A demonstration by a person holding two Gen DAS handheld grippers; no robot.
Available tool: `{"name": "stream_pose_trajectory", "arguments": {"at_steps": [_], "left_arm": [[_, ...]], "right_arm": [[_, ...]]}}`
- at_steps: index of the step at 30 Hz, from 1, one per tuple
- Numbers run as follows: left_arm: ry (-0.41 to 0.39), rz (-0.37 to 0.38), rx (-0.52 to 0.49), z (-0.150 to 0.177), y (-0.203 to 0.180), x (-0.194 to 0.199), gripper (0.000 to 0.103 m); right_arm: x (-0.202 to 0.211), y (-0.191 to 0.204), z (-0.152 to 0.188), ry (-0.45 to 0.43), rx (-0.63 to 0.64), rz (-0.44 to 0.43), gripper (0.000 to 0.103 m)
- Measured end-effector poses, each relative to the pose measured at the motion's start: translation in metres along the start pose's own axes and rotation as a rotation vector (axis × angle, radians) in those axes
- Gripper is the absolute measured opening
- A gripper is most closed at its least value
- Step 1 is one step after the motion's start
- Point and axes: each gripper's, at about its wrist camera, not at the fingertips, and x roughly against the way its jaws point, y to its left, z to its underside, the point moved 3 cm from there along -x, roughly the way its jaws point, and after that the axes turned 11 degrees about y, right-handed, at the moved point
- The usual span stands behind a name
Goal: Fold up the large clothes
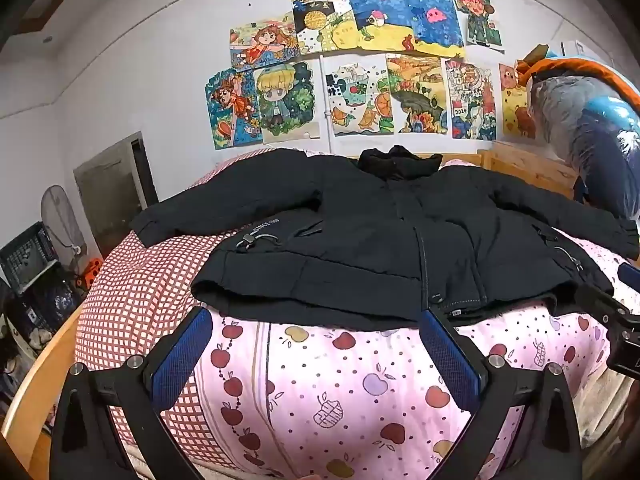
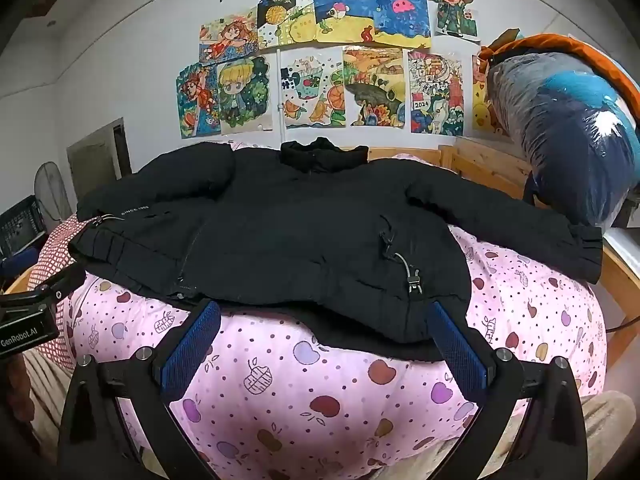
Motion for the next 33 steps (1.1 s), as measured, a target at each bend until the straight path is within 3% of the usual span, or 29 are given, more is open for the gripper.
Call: {"name": "stream_pose_trajectory", "arguments": {"at_steps": [8,33], "left_arm": [[0.062,-0.016,-0.012,-0.006,-0.002,-0.009,0.103],[0.046,-0.032,0.003,0.006,0.007,-0.012,0.103]], "right_arm": [[0.001,-0.001,-0.002,-0.003,0.000,-0.002,0.102],[-0.005,-0.011,-0.001,0.013,-0.011,-0.004,0.102]]}}
